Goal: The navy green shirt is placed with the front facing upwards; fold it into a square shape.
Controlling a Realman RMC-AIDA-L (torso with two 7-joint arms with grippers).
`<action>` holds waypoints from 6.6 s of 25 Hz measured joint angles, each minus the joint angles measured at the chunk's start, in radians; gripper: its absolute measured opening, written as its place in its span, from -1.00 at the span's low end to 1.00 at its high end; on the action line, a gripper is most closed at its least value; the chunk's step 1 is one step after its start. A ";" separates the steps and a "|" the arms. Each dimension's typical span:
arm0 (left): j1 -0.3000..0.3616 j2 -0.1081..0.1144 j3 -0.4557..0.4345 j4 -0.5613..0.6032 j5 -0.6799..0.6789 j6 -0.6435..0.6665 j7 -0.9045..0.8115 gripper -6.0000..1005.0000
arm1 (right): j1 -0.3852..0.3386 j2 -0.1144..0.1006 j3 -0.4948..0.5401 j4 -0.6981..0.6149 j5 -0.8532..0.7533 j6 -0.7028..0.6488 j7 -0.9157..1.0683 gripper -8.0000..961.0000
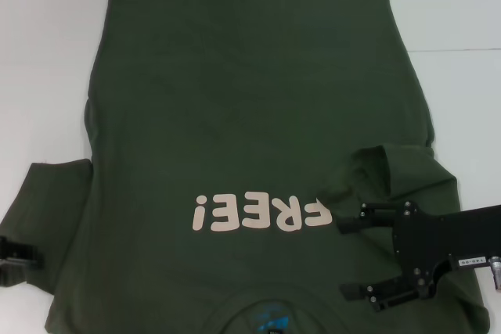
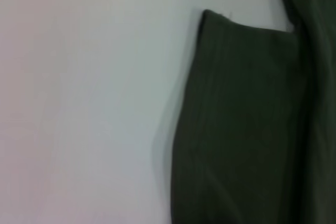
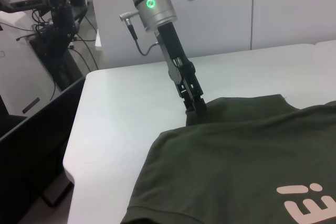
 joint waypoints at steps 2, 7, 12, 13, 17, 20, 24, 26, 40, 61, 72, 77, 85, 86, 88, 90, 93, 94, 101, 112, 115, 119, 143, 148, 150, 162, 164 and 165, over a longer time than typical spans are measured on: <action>-0.010 0.000 -0.002 -0.007 -0.002 -0.001 0.002 0.30 | -0.001 0.000 0.000 0.000 0.000 0.000 0.000 0.92; -0.029 0.001 0.000 -0.010 -0.005 -0.001 0.001 0.29 | -0.001 0.000 0.000 0.000 -0.003 0.000 0.000 0.92; -0.035 0.003 0.001 -0.013 -0.005 -0.001 -0.003 0.28 | -0.001 0.000 0.000 -0.001 -0.012 0.001 0.000 0.92; -0.035 0.003 0.001 -0.015 -0.005 0.000 -0.004 0.28 | -0.001 0.000 0.000 -0.001 -0.012 0.001 0.000 0.92; -0.036 0.005 0.001 -0.027 -0.005 -0.003 -0.004 0.27 | -0.001 0.000 0.000 -0.001 -0.012 0.000 0.000 0.92; -0.038 0.006 0.001 -0.034 -0.003 -0.008 -0.004 0.26 | -0.001 0.000 0.000 -0.004 -0.012 -0.002 0.000 0.92; -0.043 0.005 0.002 -0.036 0.002 -0.010 -0.005 0.26 | -0.001 0.000 0.001 -0.005 -0.012 -0.005 0.000 0.92; -0.045 0.002 0.020 -0.037 0.004 -0.012 -0.003 0.25 | -0.001 0.000 0.003 -0.006 -0.012 -0.007 0.003 0.92; -0.047 -0.003 0.081 -0.029 0.006 -0.025 -0.006 -0.26 | -0.002 -0.001 0.009 -0.008 -0.012 -0.013 0.012 0.92; -0.012 0.003 0.110 0.045 0.010 -0.050 -0.006 -0.89 | -0.003 0.000 0.009 -0.008 -0.007 -0.017 0.014 0.92; 0.007 0.022 0.072 0.067 0.012 -0.108 -0.007 -0.89 | -0.004 0.002 0.008 0.002 -0.004 -0.011 0.011 0.92; 0.006 0.022 0.070 0.068 0.012 -0.131 -0.007 -0.88 | -0.004 0.002 0.009 0.003 -0.004 -0.012 0.011 0.91; 0.012 0.023 0.069 0.067 0.013 -0.171 -0.008 -0.88 | -0.003 0.003 0.005 0.011 -0.004 -0.008 0.007 0.91; 0.012 0.023 0.069 0.067 0.013 -0.175 -0.008 -0.88 | -0.001 0.003 0.006 0.013 -0.005 -0.008 0.007 0.91; 0.013 0.023 0.069 0.066 0.013 -0.183 -0.008 -0.87 | 0.000 0.003 0.007 0.015 -0.005 -0.009 0.007 0.90; 0.014 0.023 0.069 0.066 0.013 -0.186 -0.008 -0.87 | 0.002 0.003 0.007 0.015 -0.005 -0.009 0.007 0.90; 0.013 0.023 0.070 0.060 0.013 -0.185 -0.005 -0.87 | 0.002 0.003 0.008 0.015 -0.005 -0.010 0.006 0.90; 0.012 0.023 0.073 0.057 0.013 -0.184 -0.004 -0.87 | 0.002 0.003 0.009 0.015 -0.005 -0.010 0.006 0.90; 0.004 0.021 0.071 0.073 0.011 -0.179 -0.001 -0.87 | 0.006 0.003 0.005 0.015 -0.005 -0.008 0.007 0.90; -0.021 0.041 -0.009 0.053 0.006 -0.108 -0.004 -0.56 | 0.010 0.002 0.002 0.009 -0.005 -0.005 0.008 0.90; -0.024 0.043 -0.017 0.036 0.003 -0.106 0.000 -0.34 | 0.010 0.002 0.002 0.008 -0.005 -0.004 0.009 0.90; -0.032 0.046 -0.016 0.010 0.003 -0.106 0.002 -0.08 | 0.011 0.001 0.002 0.007 -0.005 -0.004 0.010 0.90; -0.048 0.055 0.003 -0.046 0.009 -0.089 0.024 0.07 | 0.011 0.002 0.002 0.009 -0.004 -0.003 0.012 0.90; -0.048 0.054 0.008 -0.046 0.009 -0.089 0.025 -0.29 | 0.011 0.002 0.002 0.009 -0.004 -0.003 0.012 0.90; -0.047 0.053 0.013 -0.045 0.009 -0.089 0.026 -0.38 | 0.011 0.002 0.002 0.009 -0.004 -0.004 0.012 0.90; -0.024 0.055 0.019 0.004 0.010 -0.106 0.020 -0.97 | 0.011 0.003 0.002 0.011 -0.004 -0.003 0.011 0.90; -0.021 0.056 0.016 0.011 0.010 -0.112 0.019 -0.96 | 0.011 0.003 0.002 0.013 -0.004 -0.003 0.010 0.90; -0.019 0.057 0.016 0.013 0.010 -0.118 0.019 -0.96 | 0.011 0.003 0.002 0.014 -0.005 -0.003 0.010 0.90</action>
